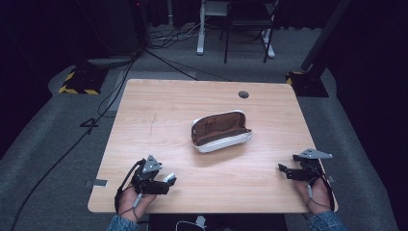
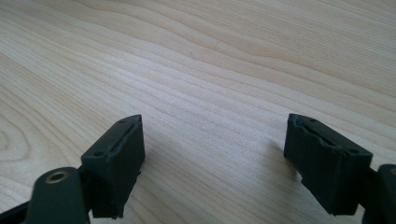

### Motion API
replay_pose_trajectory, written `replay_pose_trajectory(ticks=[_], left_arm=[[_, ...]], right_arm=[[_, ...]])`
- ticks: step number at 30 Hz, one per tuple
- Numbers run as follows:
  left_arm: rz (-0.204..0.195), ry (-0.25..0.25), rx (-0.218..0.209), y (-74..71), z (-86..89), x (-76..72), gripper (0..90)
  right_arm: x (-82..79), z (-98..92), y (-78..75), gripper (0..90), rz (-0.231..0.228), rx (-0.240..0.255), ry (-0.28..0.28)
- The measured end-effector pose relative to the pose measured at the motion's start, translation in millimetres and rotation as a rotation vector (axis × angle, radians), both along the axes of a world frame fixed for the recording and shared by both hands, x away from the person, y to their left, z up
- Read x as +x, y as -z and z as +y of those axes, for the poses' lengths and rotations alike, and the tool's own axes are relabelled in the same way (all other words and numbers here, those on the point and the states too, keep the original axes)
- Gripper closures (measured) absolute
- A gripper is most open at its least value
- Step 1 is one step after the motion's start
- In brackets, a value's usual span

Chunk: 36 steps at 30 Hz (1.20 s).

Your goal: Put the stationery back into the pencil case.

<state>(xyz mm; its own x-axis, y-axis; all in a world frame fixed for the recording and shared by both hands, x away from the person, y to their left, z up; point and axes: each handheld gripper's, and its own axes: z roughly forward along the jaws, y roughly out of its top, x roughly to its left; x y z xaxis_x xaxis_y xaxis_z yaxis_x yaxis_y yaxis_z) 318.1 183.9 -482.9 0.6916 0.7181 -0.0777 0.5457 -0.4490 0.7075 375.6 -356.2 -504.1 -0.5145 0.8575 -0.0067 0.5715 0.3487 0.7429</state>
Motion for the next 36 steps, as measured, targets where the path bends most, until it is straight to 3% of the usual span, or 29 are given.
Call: replay_pose_trajectory(ticks=[5, 8, 15, 19, 25, 36], left_arm=[[0.065, 0.036, -0.013, 9.0, -3.7, 3.7, 36.5], [0.083, 0.033, -0.016, 11.6, -3.3, 4.2, 42.3], [0.069, 0.023, -0.001, 11.7, -2.1, 2.7, 55.3], [0.046, 0.034, 0.034, 11.3, -2.8, 0.4, 60.8], [0.019, 0.034, 0.053, 12.0, -3.9, -2.1, 71.6], [0.027, 0.028, 0.047, 11.5, -3.7, -1.9, 72.3]], right_arm=[[-0.4, 0.2, -0.1, 21.0, 0.001, 0.001, 0.005], [-0.4, 0.2, -0.1, 21.0, 0.002, 0.001, 0.005], [-0.4, 0.2, -0.1, 21.0, 0.002, 0.001, 0.005], [-0.4, 0.2, -0.1, 21.0, 0.002, 0.001, 0.005], [-0.4, 0.2, -0.1, 21.0, 0.002, 0.002, 0.005], [-0.4, 0.2, -0.1, 21.0, 0.001, 0.001, 0.005]])
